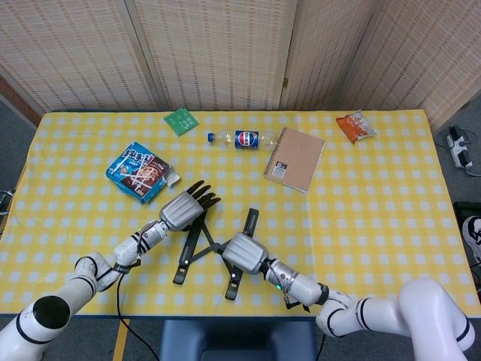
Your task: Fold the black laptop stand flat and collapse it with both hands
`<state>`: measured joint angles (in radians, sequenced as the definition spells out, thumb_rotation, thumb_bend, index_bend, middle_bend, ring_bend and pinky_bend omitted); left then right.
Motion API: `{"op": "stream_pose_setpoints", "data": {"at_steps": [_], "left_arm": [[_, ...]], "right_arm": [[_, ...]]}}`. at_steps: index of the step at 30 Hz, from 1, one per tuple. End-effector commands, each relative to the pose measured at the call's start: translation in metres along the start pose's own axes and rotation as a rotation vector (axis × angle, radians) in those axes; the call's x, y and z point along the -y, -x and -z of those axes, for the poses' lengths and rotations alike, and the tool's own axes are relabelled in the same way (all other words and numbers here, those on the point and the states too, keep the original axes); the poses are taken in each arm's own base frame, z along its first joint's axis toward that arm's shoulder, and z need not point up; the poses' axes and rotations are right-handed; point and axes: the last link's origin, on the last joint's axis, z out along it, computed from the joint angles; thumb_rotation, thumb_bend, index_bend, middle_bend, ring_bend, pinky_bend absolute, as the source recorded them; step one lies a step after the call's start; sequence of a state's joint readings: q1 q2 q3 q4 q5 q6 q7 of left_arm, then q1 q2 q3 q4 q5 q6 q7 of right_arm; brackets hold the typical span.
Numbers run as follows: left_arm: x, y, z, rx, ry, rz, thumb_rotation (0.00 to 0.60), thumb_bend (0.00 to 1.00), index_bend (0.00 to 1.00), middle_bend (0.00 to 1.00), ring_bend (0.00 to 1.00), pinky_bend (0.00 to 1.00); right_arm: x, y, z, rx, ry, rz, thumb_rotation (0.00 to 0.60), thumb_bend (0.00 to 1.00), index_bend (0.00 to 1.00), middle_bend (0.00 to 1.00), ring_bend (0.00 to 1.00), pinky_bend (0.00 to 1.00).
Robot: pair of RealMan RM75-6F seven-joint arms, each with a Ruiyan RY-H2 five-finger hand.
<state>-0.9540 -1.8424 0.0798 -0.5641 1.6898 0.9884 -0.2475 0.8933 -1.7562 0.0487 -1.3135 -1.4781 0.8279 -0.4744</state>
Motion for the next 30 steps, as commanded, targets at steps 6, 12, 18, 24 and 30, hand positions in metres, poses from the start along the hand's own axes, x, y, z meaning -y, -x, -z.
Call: {"op": "stream_pose_setpoints", "data": {"at_steps": [6, 12, 18, 24, 30], "left_arm": [[-0.004, -0.001, 0.001, -0.003, 0.011, 0.017, 0.600, 0.16, 0.12, 0.17, 0.06, 0.00], [-0.011, -0.001, 0.002, -0.005, 0.032, 0.040, 0.600, 0.16, 0.12, 0.17, 0.06, 0.00], [-0.020, -0.002, 0.002, -0.003, 0.056, 0.052, 0.600, 0.16, 0.11, 0.17, 0.06, 0.00], [-0.027, -0.005, 0.002, -0.010, 0.067, 0.090, 0.600, 0.16, 0.09, 0.17, 0.06, 0.00], [-0.014, -0.012, 0.010, -0.039, 0.002, 0.136, 0.600, 0.16, 0.07, 0.16, 0.05, 0.00]], "right_arm": [[0.004, -0.002, -0.007, -0.013, -0.011, 0.008, 0.600, 0.12, 0.43, 0.74, 0.81, 0.72], [0.007, -0.005, -0.014, -0.025, -0.018, 0.019, 0.600, 0.12, 0.43, 0.74, 0.81, 0.72], [0.010, -0.005, -0.019, -0.031, -0.020, 0.023, 0.600, 0.12, 0.43, 0.74, 0.81, 0.72], [0.012, -0.007, -0.022, -0.042, -0.023, 0.029, 0.600, 0.12, 0.43, 0.74, 0.81, 0.72], [0.012, -0.017, -0.013, -0.064, -0.053, -0.003, 0.600, 0.12, 0.34, 0.66, 0.74, 0.72]]}}
